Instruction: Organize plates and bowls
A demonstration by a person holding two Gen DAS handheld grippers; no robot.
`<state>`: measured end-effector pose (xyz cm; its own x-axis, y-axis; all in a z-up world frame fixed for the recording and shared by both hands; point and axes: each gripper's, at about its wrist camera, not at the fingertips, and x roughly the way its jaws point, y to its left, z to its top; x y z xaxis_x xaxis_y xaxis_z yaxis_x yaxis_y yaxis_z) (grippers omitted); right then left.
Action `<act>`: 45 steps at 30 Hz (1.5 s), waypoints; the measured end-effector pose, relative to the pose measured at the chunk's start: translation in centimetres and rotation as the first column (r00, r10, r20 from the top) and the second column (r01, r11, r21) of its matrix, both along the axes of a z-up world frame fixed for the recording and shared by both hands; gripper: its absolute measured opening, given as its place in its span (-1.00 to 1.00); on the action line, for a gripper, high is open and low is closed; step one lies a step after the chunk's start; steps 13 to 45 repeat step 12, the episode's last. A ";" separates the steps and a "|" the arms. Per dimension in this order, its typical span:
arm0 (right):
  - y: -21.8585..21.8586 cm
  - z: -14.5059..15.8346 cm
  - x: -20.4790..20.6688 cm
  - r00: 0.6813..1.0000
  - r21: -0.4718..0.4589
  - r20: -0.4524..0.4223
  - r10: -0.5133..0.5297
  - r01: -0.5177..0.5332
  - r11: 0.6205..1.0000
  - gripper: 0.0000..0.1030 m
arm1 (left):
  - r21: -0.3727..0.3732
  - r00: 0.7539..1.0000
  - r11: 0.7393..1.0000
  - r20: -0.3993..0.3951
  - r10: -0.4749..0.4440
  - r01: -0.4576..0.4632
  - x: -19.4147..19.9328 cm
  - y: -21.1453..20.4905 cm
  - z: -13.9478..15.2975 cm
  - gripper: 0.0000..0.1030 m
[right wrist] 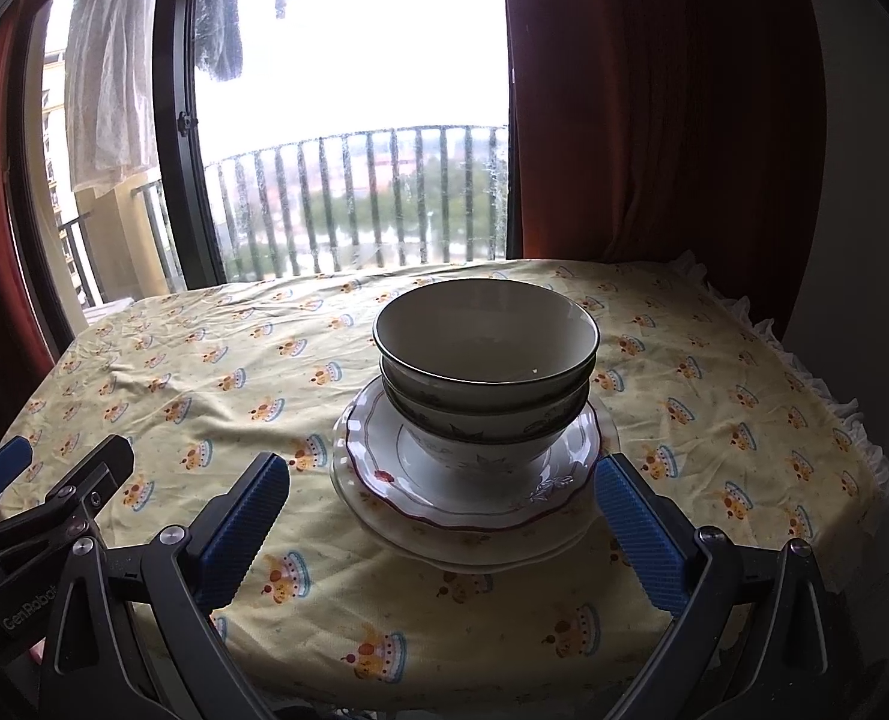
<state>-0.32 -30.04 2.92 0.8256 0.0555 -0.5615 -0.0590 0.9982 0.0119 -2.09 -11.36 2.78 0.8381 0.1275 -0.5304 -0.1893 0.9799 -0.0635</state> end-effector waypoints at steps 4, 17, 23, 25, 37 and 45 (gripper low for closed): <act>0.0 0.1 0.0 1.000 -0.001 0.003 -0.005 0.005 1.000 0.99 | 0.002 1.000 1.000 0.001 -0.001 0.001 0.0 0.0 0.0 1.00; 0.0 0.1 -0.1 1.000 -0.005 0.001 -0.013 0.013 1.000 0.99 | -0.001 1.000 1.000 -0.004 -0.013 0.013 0.4 -0.1 0.0 1.00; 0.0 0.1 -0.1 1.000 -0.005 0.001 -0.013 0.013 1.000 0.99 | -0.001 1.000 1.000 -0.004 -0.013 0.013 0.4 -0.1 0.0 1.00; 0.0 0.1 -0.1 1.000 -0.005 0.001 -0.013 0.013 1.000 0.99 | -0.001 1.000 1.000 -0.004 -0.013 0.013 0.4 -0.1 0.0 1.00; 0.0 0.1 -0.1 1.000 -0.005 0.001 -0.013 0.013 1.000 0.99 | -0.001 1.000 1.000 -0.004 -0.013 0.013 0.4 -0.1 0.0 1.00; 0.0 0.1 -0.1 1.000 -0.005 0.001 -0.013 0.013 1.000 0.99 | -0.001 1.000 1.000 -0.004 -0.013 0.013 0.4 -0.1 0.0 1.00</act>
